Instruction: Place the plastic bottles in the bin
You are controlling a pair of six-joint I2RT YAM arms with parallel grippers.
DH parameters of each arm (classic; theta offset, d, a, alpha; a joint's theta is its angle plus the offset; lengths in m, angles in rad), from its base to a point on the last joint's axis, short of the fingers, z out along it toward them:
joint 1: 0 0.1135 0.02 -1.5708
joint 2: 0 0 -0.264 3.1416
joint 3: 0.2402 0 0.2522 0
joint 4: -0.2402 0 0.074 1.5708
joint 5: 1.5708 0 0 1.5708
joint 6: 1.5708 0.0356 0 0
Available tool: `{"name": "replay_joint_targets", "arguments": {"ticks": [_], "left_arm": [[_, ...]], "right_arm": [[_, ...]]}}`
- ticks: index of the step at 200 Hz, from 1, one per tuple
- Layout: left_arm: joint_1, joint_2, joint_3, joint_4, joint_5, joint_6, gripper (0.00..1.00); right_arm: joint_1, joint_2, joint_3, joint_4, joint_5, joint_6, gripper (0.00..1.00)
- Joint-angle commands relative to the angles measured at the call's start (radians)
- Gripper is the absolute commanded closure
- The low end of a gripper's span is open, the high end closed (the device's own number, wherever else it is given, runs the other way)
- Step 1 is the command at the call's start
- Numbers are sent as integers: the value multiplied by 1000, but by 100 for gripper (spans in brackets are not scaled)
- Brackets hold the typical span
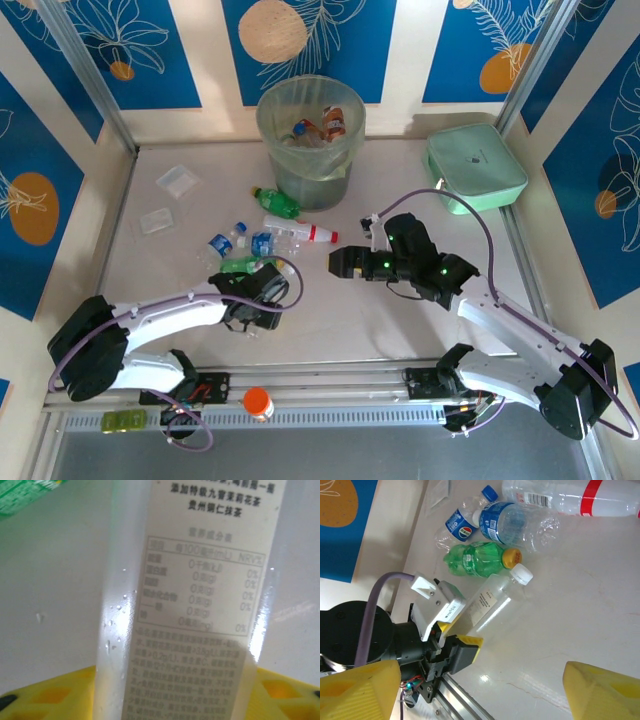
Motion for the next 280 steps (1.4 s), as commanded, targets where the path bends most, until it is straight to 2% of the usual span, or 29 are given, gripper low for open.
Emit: {"name": "replay_joint_targets", "arguments": {"ticks": [1, 18, 70, 92, 137, 171, 201, 228, 280], "left_arm": [[-10, -9, 23, 7, 19, 22, 50], [-12, -16, 22, 9, 29, 26, 55], [-14, -123, 71, -27, 81, 54, 56], [-14, -202, 107, -18, 134, 90, 56], [-12, -357, 125, 155, 362, 84, 56], [-10, -414, 116, 356, 542, 16, 56], [-6, -454, 104, 504, 620, -51, 56], [1, -463, 104, 625, 701, -106, 56], [14, -457, 100, 742, 789, -147, 56]], "right_arm": [[5, -11, -9, -12, 16, -22, 16], [4, -14, -7, -14, 18, -22, 15], [2, -32, 10, -22, 45, -13, 16], [4, -55, -3, 22, 56, -10, 13], [41, -177, -127, 327, 33, -40, 11], [59, -210, -179, 551, -73, -47, 9], [62, -227, -216, 709, -105, -7, 7], [66, -223, -219, 782, -134, 9, 6], [76, -147, -212, 992, -309, 88, 10]]}}
